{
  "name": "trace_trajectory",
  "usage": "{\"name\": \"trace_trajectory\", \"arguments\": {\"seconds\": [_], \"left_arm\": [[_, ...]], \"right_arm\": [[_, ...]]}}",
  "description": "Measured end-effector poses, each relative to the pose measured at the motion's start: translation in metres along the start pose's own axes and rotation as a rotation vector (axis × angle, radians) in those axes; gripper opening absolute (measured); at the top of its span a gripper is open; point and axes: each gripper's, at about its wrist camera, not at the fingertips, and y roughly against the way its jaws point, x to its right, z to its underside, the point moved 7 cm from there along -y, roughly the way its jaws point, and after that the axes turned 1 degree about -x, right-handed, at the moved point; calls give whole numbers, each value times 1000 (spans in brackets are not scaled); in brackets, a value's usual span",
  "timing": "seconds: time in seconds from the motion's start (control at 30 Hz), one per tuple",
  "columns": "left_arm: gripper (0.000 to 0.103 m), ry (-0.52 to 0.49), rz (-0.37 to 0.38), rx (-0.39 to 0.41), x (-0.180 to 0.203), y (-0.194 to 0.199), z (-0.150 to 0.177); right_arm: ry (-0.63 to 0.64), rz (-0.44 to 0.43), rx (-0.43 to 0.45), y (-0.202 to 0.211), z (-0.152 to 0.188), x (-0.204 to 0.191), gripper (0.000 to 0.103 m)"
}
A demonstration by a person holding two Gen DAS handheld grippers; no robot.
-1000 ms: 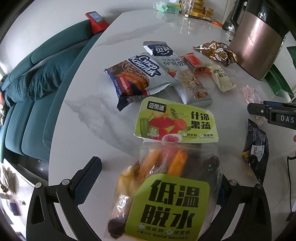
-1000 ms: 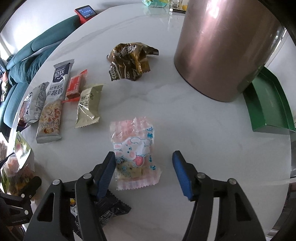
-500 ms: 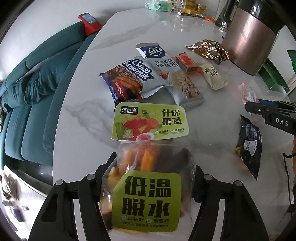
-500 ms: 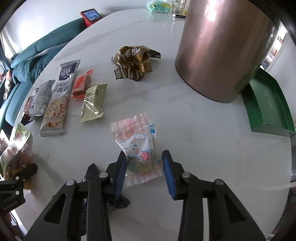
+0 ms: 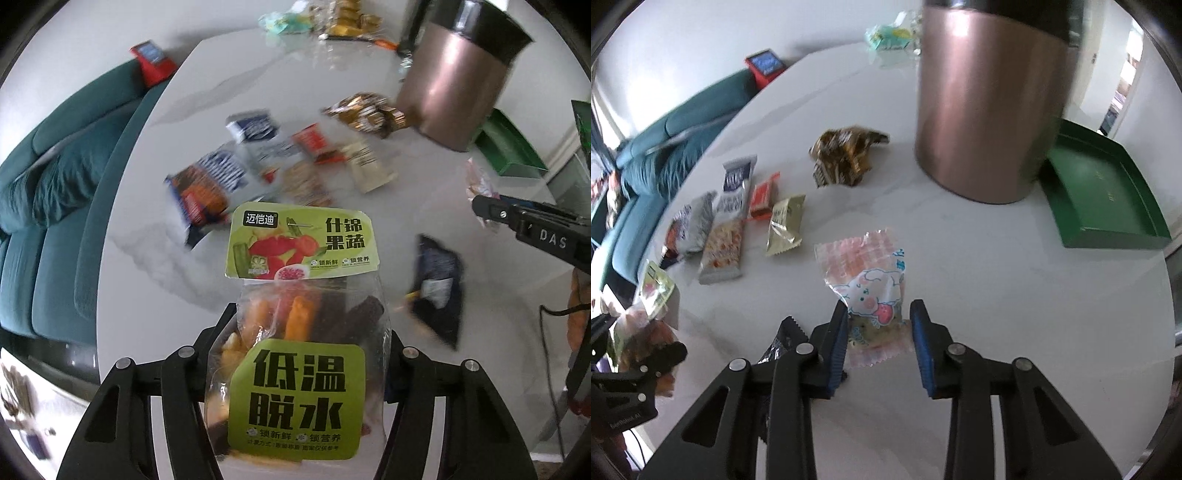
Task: Organize snacks
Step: 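Carry both held packets over the green tray with both tools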
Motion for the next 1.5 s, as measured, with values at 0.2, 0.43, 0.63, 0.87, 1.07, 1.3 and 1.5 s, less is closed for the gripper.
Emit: {"name": "trace_trajectory", "arguments": {"seconds": [0.2, 0.43, 0.63, 0.87, 1.07, 1.3, 1.5], "left_arm": [[57, -108, 45, 34, 49, 16, -23], [57, -223, 89, 35, 128, 2, -47], [56, -282, 130, 21, 213, -14, -67], [57, -271, 163, 32, 303, -24, -105], [57, -221, 150, 69, 360, -35, -150], [56, -81, 124, 106, 384, -53, -204], [57, -34, 39, 106, 385, -80, -243]], "right_arm": [[-68, 3, 27, 37, 17, 35, 29], [-155, 25, 46, 66, 36, 90, 29], [-212, 34, 55, 86, 47, 156, 29], [-219, 51, 47, 101, 44, 244, 29], [-164, 27, 45, 95, 17, 306, 29], [-72, -5, 54, 77, -35, 353, 29], [-49, -38, 54, 46, -92, 377, 29]]}}
